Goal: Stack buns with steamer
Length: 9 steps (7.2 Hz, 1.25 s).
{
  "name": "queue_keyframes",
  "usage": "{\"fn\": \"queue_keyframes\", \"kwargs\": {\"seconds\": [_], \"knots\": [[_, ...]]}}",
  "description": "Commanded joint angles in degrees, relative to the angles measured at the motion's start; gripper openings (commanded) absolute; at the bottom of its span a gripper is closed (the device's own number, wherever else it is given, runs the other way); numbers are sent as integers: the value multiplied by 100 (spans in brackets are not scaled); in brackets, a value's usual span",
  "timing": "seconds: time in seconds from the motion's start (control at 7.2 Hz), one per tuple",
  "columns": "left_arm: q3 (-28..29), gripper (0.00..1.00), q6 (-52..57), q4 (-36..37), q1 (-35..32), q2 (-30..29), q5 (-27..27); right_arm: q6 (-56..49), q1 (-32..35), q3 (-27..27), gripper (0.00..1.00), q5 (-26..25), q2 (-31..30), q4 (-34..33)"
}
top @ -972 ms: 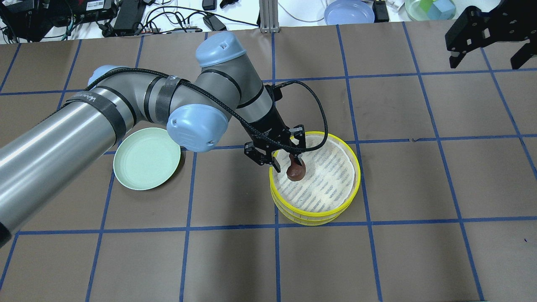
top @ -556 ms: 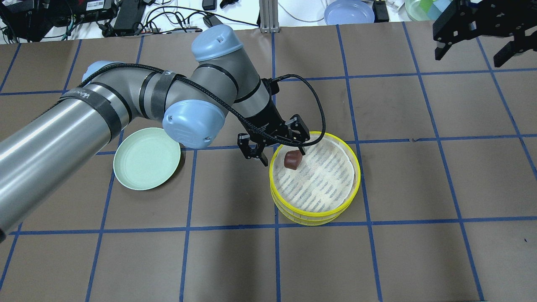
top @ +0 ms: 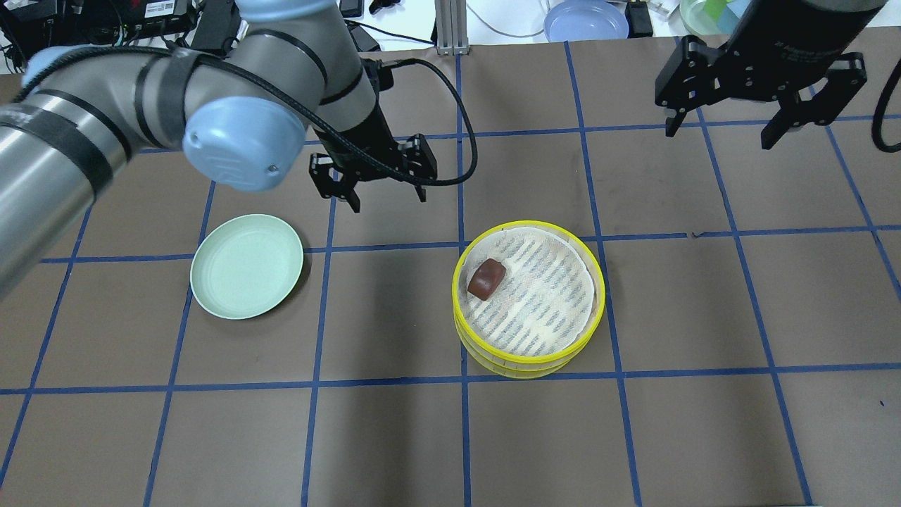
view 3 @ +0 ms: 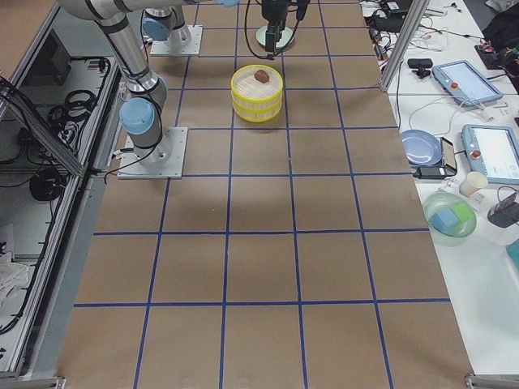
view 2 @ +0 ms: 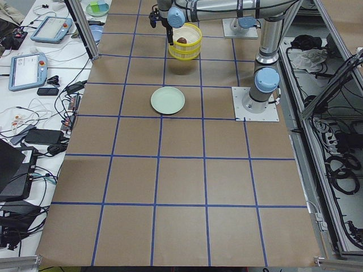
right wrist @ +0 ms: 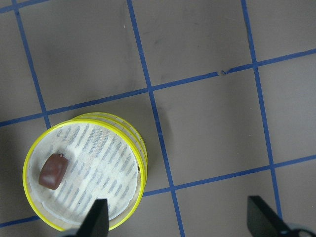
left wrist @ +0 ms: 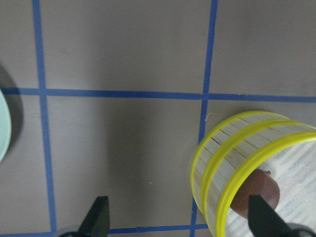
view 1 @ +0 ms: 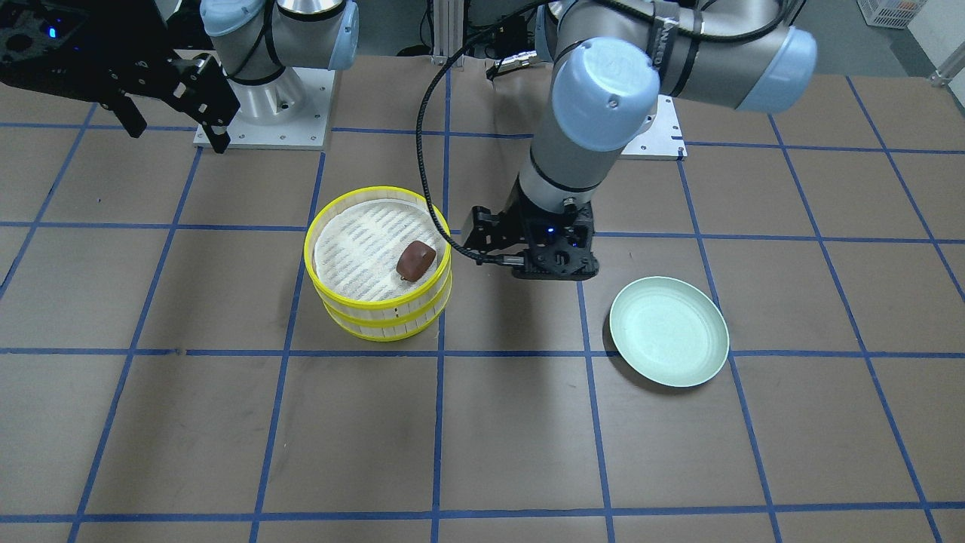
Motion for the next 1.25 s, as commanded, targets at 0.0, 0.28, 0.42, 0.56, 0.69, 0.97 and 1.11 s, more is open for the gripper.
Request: {"fn": "queue_keyframes", "kwargs": {"seconds": [0.0,0.28,0.42,0.56,0.69,0.97,1.11], "knots": [[462,100,1210,-1124,539,449,714,54,132,335,100,-66,-109,-362],[463,100,1513,-1200,1180,907,892,-33,132,239,100,-84,23,-555],[463,100,2020,-1200,1453,1048,927,-77,114,-223,100,-101,389,-548],[402,100,2138,-1209,1656,1137,918,-78,105,-732,100,-110,749,-287],[375,100,2139,-1209,1701,1181,918,-86,114,-615,100,-93,700,-197],[340,100,2105,-1209,1702,1217,901,-95,114,-544,100,-58,656,-214],[287,100,2113,-1209,1702,1234,883,-95,114,-544,100,-57,656,-214]]}}
